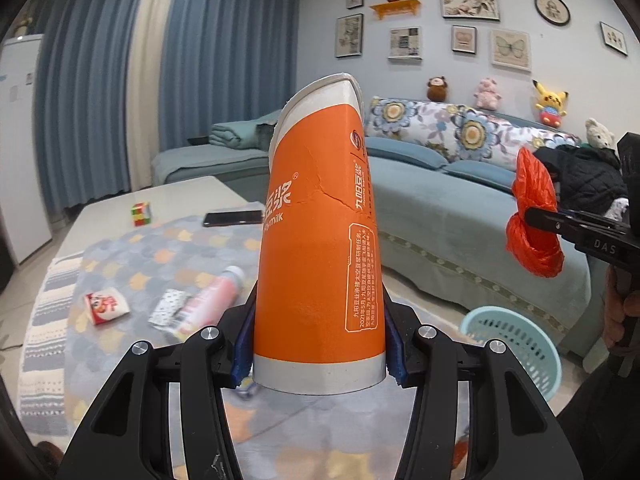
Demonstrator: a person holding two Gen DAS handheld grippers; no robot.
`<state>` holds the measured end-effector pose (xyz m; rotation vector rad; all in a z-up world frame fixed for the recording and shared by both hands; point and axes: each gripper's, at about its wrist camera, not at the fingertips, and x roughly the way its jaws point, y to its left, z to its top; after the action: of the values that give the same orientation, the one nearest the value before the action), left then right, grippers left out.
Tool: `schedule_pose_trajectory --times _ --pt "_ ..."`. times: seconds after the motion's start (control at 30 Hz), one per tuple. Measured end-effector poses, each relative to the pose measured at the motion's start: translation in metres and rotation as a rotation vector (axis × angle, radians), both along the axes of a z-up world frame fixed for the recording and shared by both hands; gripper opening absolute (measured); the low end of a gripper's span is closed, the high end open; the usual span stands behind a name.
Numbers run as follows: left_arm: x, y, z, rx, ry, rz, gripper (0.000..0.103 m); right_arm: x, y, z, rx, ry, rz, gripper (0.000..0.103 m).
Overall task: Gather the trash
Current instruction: 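Carry the orange cup and red bag over the blue basket with both tools, then open the left tool to drop the orange cup while the right tool drops the red bag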
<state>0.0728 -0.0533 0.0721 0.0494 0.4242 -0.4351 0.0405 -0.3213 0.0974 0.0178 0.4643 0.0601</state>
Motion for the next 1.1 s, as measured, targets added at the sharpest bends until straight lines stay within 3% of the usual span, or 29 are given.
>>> schedule_pose_trajectory --times 0.37,0.53,0.67,0.9,1.07,1.1 --pt "-0.024 -0.099 -0.028 0.037 0.057 -0.225 0.049 -0.025 -0.103 -0.040 0.073 0.110 -0.202 0.028" --pt "-0.018 -0.157 -0.043 0.016 0.137 -0.329 0.049 -0.027 -0.133 -0.051 0.118 0.176 -0.270 0.028" --pt "-0.017 -0.204 -0.062 0.075 0.173 -0.394 0.049 -0.031 -0.159 -0.057 0.184 0.210 -0.304 0.031" --pt "-0.020 -0.243 -0.089 0.144 0.207 -0.458 0.049 -0.035 -0.184 -0.072 0.210 0.284 -0.373 0.033" --pt "-0.013 -0.254 -0.098 0.136 0.275 -0.485 0.051 -0.036 -0.188 -0.072 0.228 0.282 -0.384 0.058" --pt "-0.012 -0.255 -0.101 0.141 0.291 -0.489 0.057 -0.036 -0.189 -0.071 0.231 0.279 -0.388 0.059"
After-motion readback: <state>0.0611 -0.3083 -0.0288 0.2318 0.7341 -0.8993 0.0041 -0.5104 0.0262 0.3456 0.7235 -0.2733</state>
